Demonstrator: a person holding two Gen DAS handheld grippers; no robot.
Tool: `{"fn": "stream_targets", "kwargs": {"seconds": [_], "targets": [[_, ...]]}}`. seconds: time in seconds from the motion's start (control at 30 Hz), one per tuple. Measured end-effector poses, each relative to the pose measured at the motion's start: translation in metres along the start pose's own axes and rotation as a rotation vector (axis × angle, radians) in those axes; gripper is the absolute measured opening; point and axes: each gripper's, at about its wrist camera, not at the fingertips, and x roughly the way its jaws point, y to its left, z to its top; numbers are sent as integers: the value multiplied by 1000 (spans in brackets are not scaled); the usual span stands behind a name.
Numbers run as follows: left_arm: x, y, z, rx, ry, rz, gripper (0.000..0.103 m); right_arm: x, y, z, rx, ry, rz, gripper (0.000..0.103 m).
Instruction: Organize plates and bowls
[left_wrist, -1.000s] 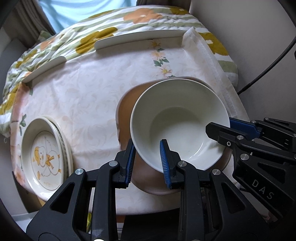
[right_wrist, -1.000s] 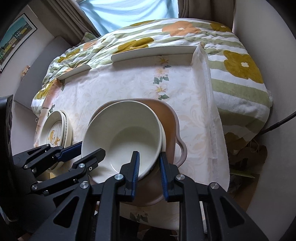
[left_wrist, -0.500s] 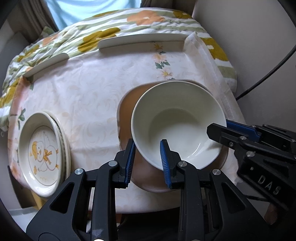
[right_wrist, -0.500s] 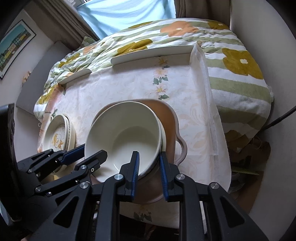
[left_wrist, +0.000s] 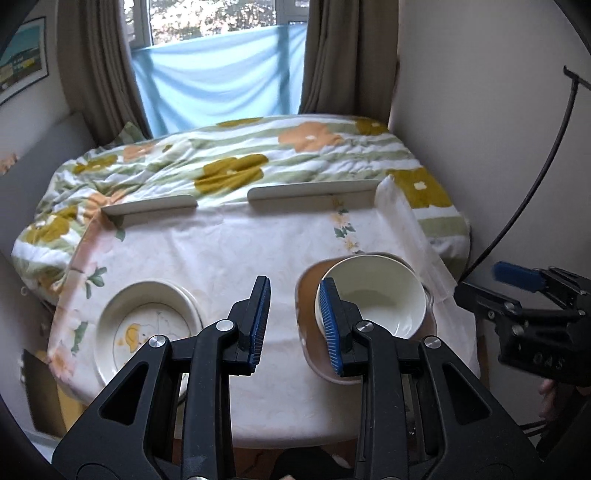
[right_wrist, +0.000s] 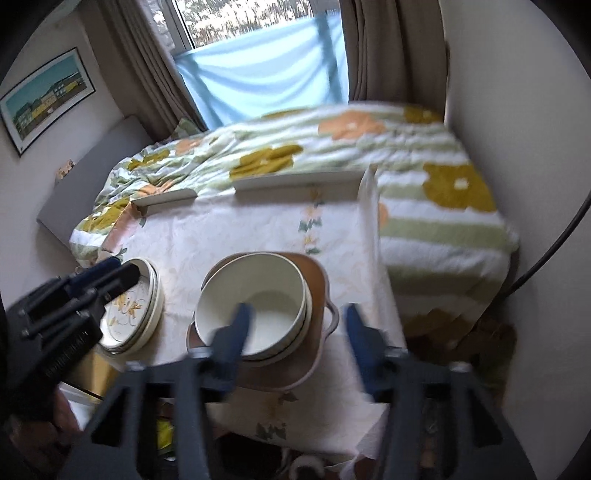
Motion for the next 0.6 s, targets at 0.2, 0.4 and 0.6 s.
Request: {"fn": "stream_targets", "kwargs": {"seconds": [0.2,0.4,0.6], "targets": [[10,17,-10,-15,100,-49,27,-12,7,-7,10,-71,-61,99],[30,27,-33,-21,239,-75,101,-9,14,-18,55,-40,-75,100],[45,32,-38,5,311,-10,101,-3,12,-28,85,9,-107,100]]}}
